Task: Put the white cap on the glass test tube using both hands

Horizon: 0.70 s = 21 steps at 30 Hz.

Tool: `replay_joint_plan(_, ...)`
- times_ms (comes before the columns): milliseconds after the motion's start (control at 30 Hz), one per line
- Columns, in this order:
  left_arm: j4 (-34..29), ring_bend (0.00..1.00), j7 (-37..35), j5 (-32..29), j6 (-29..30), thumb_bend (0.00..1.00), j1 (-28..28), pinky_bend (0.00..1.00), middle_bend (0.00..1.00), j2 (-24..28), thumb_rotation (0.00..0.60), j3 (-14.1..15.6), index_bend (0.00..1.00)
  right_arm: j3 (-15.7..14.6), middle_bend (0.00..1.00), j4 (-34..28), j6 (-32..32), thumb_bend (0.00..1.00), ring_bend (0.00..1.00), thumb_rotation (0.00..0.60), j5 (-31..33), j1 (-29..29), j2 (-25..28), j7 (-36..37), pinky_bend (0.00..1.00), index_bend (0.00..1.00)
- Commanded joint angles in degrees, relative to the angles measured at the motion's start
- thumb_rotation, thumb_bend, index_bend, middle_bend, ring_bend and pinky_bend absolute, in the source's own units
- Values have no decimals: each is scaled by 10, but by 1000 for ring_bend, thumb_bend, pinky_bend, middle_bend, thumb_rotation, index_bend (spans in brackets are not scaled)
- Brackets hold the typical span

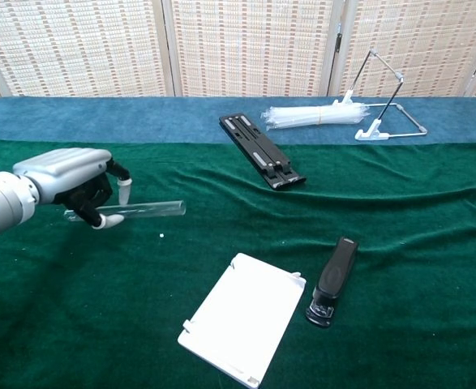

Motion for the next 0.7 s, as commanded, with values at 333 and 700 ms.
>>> replay_joint_plan(333,-130,769,-183,82,1,550,12,829,879,47,600,-17,672,24,1000,-126,-8,666,1000,600,-97,50,30,47,1000,689)
replay_joint_plan(700,-155,766,-232,85,-11,560,5,829,879,35,600,-18,677,40,1000,-168,-34,665,1000,600,-109,95,4,19,1000,690)
